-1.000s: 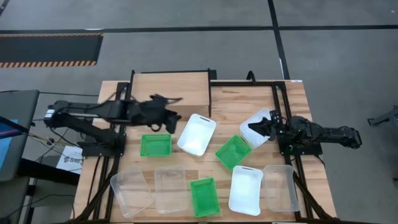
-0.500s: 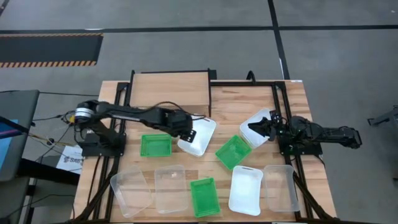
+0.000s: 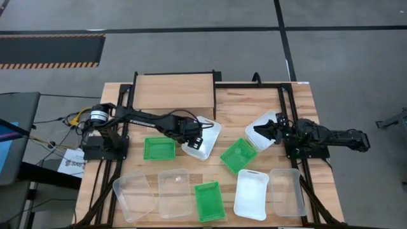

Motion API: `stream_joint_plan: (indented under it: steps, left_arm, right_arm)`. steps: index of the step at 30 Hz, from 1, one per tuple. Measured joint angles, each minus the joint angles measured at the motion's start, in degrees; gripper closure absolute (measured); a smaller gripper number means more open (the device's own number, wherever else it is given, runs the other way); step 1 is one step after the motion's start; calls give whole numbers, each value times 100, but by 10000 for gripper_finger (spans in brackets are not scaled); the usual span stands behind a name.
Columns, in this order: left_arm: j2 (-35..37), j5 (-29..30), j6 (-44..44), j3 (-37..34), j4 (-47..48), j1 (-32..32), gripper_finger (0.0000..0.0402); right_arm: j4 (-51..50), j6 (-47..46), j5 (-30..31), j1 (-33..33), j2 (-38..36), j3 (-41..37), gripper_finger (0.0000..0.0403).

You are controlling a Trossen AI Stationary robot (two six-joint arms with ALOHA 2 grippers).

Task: Stack baskets on shelf by color
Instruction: Put the top left white bin on the shelf

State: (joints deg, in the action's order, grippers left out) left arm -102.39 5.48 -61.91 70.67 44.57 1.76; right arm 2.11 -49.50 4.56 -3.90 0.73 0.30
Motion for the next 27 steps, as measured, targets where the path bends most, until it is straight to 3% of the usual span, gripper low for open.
stream_joint_plan:
  steps: [9,21,27]
  left_arm:
    - [0,-186,-287,0,-81,61,386]
    - [7,-1055,-532,0,-846,48,401]
    - [140,-1285,-590,345,-606,-17,401]
  right_arm:
    - [0,0,0,0,0,0,236]
    - [0,-2,0,0,0,0,238]
    - [-14,2,-2,0,0,0,243]
